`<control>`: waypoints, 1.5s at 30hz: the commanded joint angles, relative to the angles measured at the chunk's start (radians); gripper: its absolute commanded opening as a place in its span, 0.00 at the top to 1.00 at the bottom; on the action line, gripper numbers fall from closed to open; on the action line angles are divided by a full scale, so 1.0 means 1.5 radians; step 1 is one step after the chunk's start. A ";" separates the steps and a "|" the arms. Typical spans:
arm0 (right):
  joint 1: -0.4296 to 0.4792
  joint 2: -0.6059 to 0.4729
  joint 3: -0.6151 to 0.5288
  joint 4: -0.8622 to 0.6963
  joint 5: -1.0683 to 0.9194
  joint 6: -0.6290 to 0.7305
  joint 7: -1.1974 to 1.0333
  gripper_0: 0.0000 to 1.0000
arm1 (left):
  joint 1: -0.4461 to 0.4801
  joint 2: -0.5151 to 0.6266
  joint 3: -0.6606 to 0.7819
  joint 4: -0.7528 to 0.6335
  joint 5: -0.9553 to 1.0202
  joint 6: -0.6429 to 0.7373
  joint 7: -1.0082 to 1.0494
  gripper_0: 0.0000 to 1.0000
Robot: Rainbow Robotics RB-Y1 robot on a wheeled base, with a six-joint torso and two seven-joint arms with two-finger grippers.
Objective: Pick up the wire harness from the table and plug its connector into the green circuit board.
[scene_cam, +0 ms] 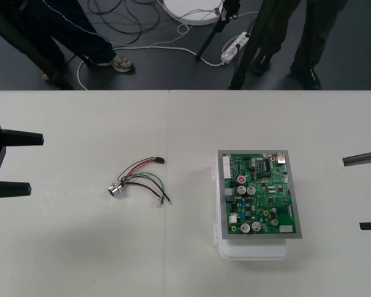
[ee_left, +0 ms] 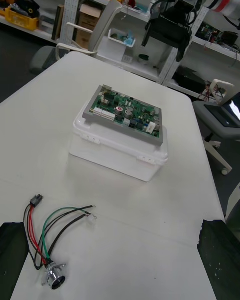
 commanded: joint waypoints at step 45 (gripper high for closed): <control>0.001 -0.136 0.208 0.182 -0.387 0.055 0.178 0.00 | 0.000 -0.137 -0.104 -0.286 -0.479 -0.026 0.206 0.00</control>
